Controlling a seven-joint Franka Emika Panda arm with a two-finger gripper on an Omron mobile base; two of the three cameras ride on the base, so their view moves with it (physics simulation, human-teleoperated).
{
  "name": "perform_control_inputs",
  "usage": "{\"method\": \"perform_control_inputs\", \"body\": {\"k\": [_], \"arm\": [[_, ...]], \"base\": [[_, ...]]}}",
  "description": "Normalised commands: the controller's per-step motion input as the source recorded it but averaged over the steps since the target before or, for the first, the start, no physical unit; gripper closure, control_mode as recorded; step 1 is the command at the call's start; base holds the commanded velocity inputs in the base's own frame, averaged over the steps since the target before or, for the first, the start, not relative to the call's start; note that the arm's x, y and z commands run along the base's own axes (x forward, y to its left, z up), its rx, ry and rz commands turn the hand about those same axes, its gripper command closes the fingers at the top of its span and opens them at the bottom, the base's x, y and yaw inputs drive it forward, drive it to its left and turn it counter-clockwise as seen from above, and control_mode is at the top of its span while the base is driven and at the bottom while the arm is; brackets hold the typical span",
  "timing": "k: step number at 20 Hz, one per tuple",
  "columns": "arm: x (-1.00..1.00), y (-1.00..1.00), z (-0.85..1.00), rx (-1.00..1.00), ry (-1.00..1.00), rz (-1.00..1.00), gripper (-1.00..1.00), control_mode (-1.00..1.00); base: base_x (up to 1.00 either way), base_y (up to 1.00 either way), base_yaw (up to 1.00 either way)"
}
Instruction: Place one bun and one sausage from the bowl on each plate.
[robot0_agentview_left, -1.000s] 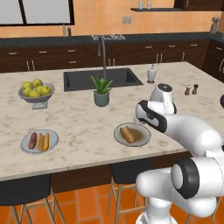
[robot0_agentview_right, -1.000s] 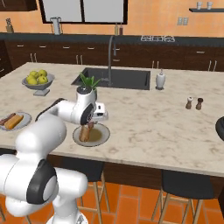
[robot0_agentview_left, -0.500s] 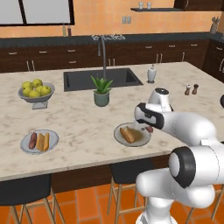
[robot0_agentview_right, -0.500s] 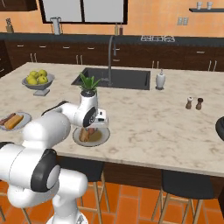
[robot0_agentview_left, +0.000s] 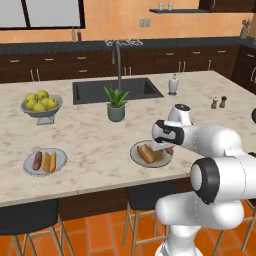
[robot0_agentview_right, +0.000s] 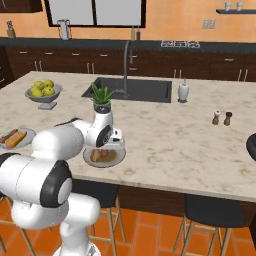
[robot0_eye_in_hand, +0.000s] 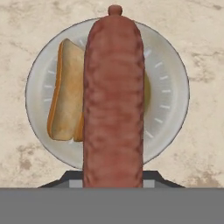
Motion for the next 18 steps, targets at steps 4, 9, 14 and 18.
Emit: {"method": "perform_control_inputs", "body": {"k": [4, 9, 14, 18], "arm": [[0.19, 0.0, -0.21, 0.0, 0.0, 0.0, 1.0, -1.0], [0.23, 0.0, -0.25, 0.0, 0.0, 0.0, 1.0, -1.0], [0.31, 0.0, -0.27, 0.0, 0.0, 0.0, 1.0, -1.0], [0.26, 0.0, -0.22, 0.0, 0.0, 0.0, 1.0, -1.0]], "base": [[0.0, 0.0, 0.0], [0.0, 0.0, 0.0], [0.0, 0.0, 0.0], [0.0, 0.0, 0.0]]}}
